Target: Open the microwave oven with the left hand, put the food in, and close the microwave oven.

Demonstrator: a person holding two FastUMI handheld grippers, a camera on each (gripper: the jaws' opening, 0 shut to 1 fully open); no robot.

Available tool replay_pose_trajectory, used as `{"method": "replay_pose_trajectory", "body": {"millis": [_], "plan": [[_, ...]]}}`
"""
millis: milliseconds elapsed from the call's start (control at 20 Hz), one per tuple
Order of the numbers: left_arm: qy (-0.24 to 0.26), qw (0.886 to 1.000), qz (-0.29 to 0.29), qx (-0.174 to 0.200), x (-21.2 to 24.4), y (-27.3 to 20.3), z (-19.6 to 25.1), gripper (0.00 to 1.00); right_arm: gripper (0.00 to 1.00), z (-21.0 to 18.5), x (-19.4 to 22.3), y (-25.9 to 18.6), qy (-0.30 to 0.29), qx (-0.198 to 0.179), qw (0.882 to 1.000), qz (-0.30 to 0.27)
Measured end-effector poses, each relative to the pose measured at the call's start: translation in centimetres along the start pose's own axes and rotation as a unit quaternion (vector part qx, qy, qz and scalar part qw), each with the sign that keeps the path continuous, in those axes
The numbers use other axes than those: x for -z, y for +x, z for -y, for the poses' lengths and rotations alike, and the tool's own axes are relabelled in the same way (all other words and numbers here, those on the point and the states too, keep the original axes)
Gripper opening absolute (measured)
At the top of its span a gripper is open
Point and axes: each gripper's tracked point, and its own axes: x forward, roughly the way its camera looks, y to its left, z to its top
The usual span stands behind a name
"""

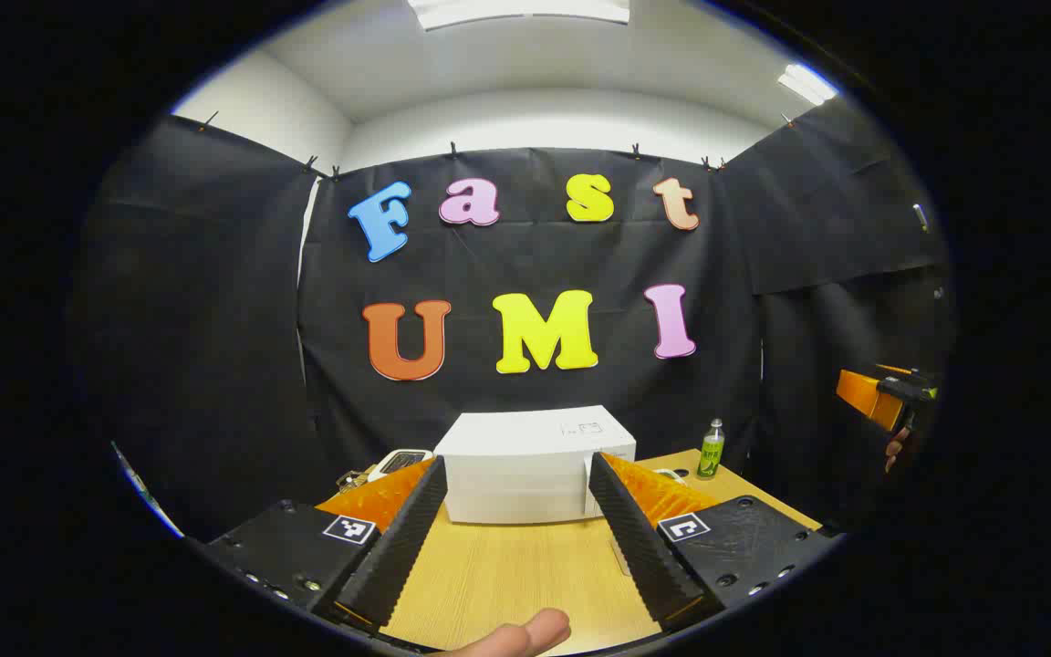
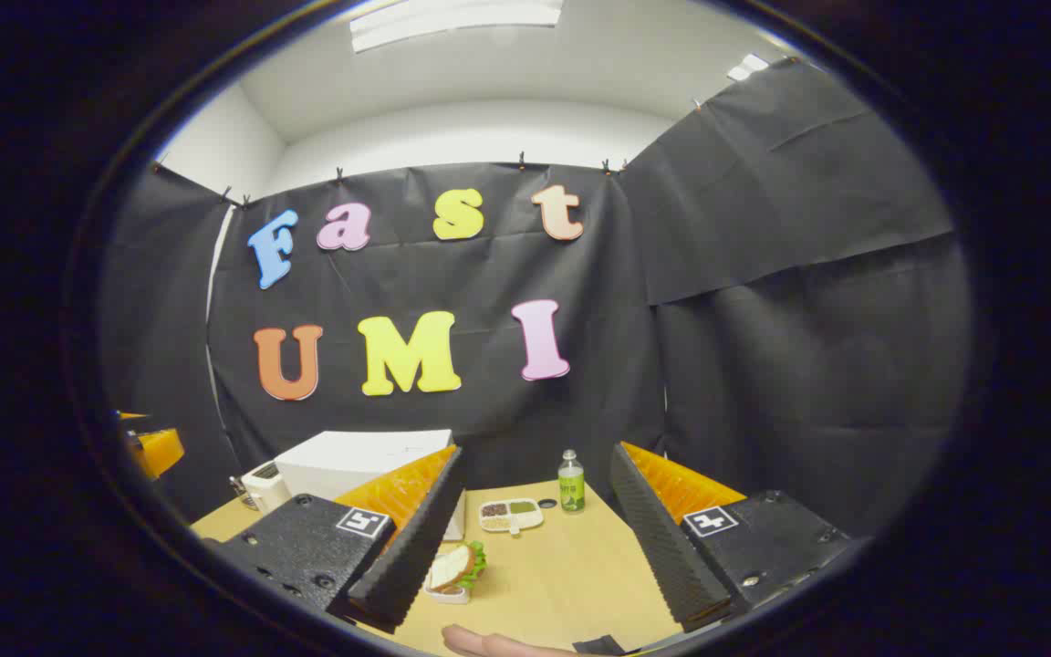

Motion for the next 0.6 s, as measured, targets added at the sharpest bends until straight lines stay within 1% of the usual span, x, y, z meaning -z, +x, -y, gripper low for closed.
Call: {"method": "replay_pose_trajectory", "body": {"millis": [50, 100, 150, 200, 250, 300, 350, 450, 500, 550, 600], "plan": [[-0.001, 1.000, 0.003, 0.002, -0.1, 0.0, 0.1, 0.96, 0.94, 0.0, -0.4, 0.0, -0.005, 0.003, 1.000, 0.005], [-0.001, 1.000, 0.003, 0.004, 0.0, 0.1, 0.1, 0.96, 1.00, 0.3, -0.8, 0.0, -0.009, 0.009, 1.000, 0.012], [-0.001, 1.000, 0.002, 0.005, 0.1, 0.1, 0.1, 0.96, 1.00, 0.5, -1.0, -0.1, -0.011, 0.013, 1.000, 0.018], [0.001, 1.000, 0.003, 0.002, 0.1, 0.2, 0.0, 0.96, 0.94, 0.5, -1.3, -0.1, -0.013, 0.015, 1.000, 0.023], [0.002, 1.000, 0.006, 0.000, 0.1, 0.3, -0.3, 0.96, 0.94, 0.8, -1.4, -0.2, -0.015, 0.019, 0.999, 0.029], [0.000, 1.000, 0.009, -0.001, 0.1, 0.4, -0.3, 0.96, 1.00, 0.9, -1.9, -0.2, -0.019, 0.021, 0.999, 0.037], [-0.004, 1.000, 0.011, 0.002, 0.1, 0.5, -0.3, 0.96, 0.94, 1.0, -2.1, -0.3, -0.021, 0.022, 0.999, 0.042], [-0.010, 1.000, 0.015, 0.005, 0.0, 0.6, -0.3, 0.96, 0.94, 0.6, -1.9, -0.3, -0.021, 0.012, 0.999, 0.040], [-0.010, 1.000, 0.017, 0.003, -0.1, 0.8, -0.5, 0.96, 1.00, 0.3, -1.6, -0.2, -0.020, 0.003, 0.999, 0.035], [-0.009, 1.000, 0.018, -0.001, -0.1, 0.9, -0.7, 0.96, 1.00, 0.3, -1.3, -0.1, -0.020, -0.004, 0.999, 0.027], [-0.010, 1.000, 0.021, -0.006, -0.1, 1.1, -0.9, 0.96, 0.94, 0.3, -0.9, 0.2, -0.018, -0.008, 1.000, 0.021]]}}
